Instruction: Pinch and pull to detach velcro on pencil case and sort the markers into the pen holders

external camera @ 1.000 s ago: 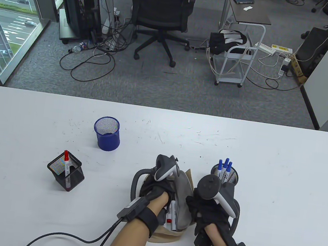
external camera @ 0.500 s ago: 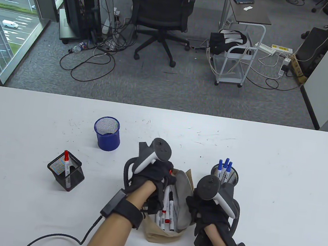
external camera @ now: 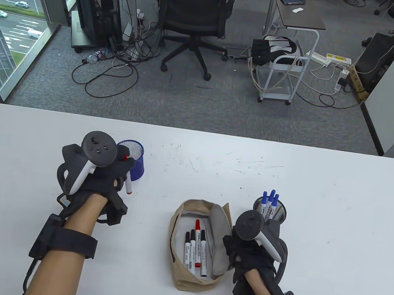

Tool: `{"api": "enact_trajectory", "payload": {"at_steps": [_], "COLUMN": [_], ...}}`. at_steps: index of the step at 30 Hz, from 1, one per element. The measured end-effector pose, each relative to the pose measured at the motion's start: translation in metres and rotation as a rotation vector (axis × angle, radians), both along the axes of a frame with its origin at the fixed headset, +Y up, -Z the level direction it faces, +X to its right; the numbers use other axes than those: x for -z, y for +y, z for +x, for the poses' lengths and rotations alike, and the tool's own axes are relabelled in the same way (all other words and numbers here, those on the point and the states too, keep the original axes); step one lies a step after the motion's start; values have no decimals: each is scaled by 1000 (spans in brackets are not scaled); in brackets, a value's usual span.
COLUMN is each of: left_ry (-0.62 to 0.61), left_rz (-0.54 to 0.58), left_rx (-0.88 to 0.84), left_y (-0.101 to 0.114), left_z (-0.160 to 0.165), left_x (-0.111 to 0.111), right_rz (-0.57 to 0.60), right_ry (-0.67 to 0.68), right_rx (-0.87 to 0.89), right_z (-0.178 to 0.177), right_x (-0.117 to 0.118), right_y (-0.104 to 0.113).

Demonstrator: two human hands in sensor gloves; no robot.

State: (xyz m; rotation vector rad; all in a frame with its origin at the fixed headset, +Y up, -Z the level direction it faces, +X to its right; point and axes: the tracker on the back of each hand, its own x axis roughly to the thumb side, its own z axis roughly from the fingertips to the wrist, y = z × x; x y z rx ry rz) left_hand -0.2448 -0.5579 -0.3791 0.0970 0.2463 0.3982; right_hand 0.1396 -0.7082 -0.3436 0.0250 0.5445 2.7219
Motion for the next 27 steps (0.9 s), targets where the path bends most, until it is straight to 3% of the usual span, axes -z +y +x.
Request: {"api": "enact_trajectory", "payload": {"at_steps": [7,13,20,27], "left_ry": [146,191,53,-195], "left_rz": [-48,-84,-89,-124], "left_rx": [133,150,103,-75], "left_y": [-12,-22,-7,-11], "left_z": [-39,-47,1,90], "left_x": [-7,-9,-7,-6], "right_rz": [-1,0,-1,-3], "right_ry": [2,3,5,4], "right_rx": [0,-2,-3,-2], "right_z": [0,-1,-1,-1], "right_x": [0,0,0,0], "right_y": [0,0,0,0]}}
